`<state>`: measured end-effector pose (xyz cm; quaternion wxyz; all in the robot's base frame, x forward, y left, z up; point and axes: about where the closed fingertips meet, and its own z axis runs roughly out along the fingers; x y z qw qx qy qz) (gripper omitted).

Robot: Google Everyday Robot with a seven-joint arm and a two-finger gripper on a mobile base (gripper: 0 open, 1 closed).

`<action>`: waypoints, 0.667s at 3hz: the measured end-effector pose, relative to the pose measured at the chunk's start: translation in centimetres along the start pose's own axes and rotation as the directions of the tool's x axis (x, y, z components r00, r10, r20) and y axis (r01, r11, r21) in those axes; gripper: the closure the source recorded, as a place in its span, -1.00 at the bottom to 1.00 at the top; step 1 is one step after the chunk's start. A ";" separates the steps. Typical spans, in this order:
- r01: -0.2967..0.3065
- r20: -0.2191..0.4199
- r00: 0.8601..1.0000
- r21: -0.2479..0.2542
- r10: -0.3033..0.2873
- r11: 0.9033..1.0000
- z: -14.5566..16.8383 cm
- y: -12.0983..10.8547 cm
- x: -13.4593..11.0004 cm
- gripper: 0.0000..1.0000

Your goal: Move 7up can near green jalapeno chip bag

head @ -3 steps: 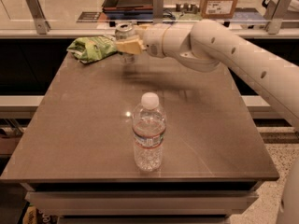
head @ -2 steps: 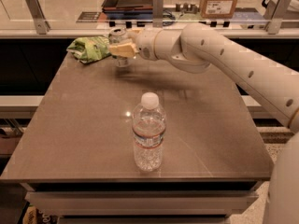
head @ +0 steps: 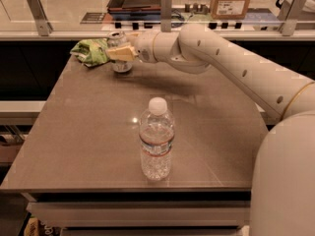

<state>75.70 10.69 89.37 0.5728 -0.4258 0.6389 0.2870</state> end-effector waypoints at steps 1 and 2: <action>-0.027 0.006 1.000 -0.019 0.027 0.999 1.2 -0.8 0.3 1.00; -0.026 0.008 1.000 -0.021 0.026 0.999 1.3 -0.7 0.2 0.74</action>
Offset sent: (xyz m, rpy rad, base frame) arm 0.0095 0.0043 -0.0032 0.0136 0.0182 0.0108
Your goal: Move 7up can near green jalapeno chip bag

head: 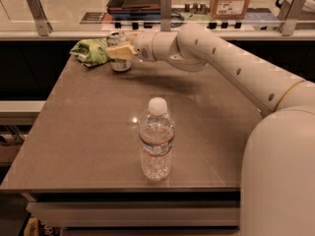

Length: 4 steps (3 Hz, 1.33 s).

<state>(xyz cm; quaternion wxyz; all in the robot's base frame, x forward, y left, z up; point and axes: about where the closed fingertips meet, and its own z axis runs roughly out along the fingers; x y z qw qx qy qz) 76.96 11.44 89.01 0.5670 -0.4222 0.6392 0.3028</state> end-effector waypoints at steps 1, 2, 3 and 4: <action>-0.001 0.001 1.000 -0.005 0.001 1.000 0.3 0.2 0.0 0.24; -0.001 0.001 1.000 -0.009 0.001 1.000 0.5 0.4 0.0 -0.23; -0.001 0.002 1.000 -0.013 0.001 1.000 0.7 0.6 -0.1 -0.68; -0.001 0.002 1.000 -0.018 0.001 1.000 1.0 0.8 -0.1 -1.00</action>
Offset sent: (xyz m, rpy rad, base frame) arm -0.0004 0.0025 -0.0003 0.0006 0.0009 0.0036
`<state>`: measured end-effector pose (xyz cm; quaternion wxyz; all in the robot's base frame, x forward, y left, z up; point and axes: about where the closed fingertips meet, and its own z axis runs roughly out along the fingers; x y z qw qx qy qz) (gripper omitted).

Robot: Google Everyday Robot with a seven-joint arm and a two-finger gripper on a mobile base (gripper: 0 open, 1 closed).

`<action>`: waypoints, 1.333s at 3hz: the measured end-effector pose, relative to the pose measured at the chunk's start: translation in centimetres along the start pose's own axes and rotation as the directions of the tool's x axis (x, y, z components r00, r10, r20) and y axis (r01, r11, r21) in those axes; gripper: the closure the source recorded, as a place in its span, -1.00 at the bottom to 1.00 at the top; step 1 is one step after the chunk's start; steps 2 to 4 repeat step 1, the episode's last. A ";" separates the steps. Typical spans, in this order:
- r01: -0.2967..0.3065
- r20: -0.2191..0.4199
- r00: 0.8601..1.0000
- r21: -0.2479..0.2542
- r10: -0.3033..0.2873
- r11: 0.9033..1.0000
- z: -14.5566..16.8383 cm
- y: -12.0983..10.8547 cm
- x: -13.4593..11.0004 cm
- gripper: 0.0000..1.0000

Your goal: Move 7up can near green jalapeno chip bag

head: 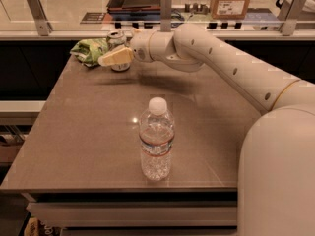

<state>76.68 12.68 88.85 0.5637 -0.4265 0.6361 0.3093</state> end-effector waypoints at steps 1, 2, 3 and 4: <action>0.000 0.000 1.000 0.000 0.000 1.000 0.0 0.0 0.0 -1.00; 0.000 0.000 1.000 0.000 0.000 1.000 0.0 0.0 0.0 -1.00; 0.000 0.000 1.000 0.000 0.000 1.000 0.0 0.0 0.0 -1.00; 0.000 0.000 1.000 0.000 0.000 1.000 0.0 0.0 0.0 -1.00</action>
Offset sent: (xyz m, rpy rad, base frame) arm 0.0000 0.0000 0.0000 0.0000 0.0000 0.0000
